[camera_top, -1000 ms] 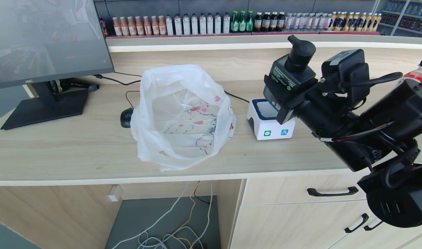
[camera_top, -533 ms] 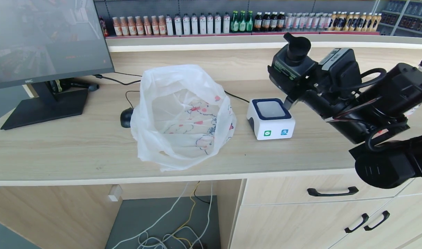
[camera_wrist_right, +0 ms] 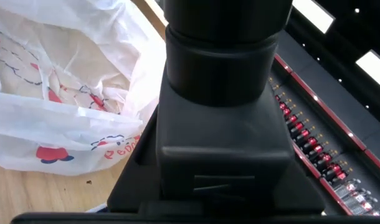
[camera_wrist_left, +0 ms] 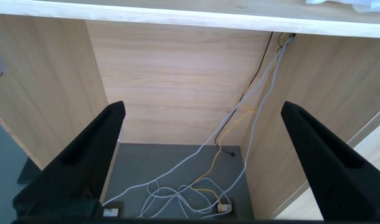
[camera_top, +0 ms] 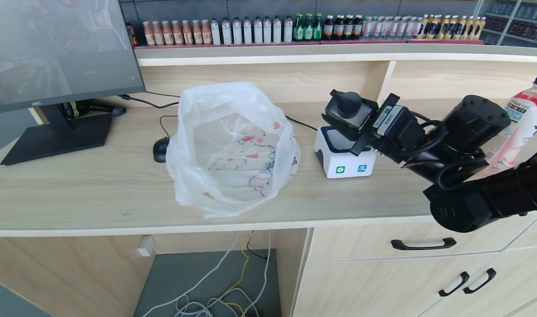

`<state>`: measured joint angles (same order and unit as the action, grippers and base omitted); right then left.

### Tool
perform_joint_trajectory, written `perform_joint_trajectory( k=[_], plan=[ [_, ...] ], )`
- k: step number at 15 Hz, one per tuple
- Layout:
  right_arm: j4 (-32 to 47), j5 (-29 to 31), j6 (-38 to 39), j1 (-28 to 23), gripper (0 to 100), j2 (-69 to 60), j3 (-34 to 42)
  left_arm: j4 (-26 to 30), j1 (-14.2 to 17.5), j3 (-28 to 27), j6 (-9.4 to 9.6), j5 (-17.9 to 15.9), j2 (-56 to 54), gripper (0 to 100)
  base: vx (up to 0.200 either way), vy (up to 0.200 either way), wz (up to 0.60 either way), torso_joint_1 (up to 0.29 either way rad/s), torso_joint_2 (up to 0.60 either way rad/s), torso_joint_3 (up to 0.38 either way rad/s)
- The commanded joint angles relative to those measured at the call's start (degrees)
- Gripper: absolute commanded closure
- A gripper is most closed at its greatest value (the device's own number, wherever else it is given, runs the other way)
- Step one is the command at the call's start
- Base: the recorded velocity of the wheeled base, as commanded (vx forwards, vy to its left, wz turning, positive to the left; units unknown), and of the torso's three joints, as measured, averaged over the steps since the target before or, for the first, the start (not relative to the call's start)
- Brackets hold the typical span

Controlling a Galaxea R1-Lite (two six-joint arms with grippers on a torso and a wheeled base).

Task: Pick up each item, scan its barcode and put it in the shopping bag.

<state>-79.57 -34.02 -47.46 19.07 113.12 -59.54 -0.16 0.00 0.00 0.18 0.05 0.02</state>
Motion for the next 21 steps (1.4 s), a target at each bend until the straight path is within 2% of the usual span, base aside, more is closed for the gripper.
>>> perform_joint_trajectory(
  k=[1,9,21],
  plan=[
    [-0.06,-0.17,-0.35,-0.61,100,1.49,-0.14,-0.02,0.0,0.0,-0.01,-0.05,-0.02,0,0.0,0.0,0.0,0.0,0.0,0.0],
    [0.03,-1.92,-1.15,-4.56,100,2.2,-0.23,-0.02,0.0,0.0,-0.01,0.04,-0.02,0,0.0,0.0,0.0,0.0,0.0,0.0],
    [1.96,-2.01,-1.15,-3.86,100,3.07,-1.37,-0.02,0.0,0.0,-0.01,0.04,-0.02,0,0.0,0.0,0.0,0.0,0.0,0.0]
  ],
)
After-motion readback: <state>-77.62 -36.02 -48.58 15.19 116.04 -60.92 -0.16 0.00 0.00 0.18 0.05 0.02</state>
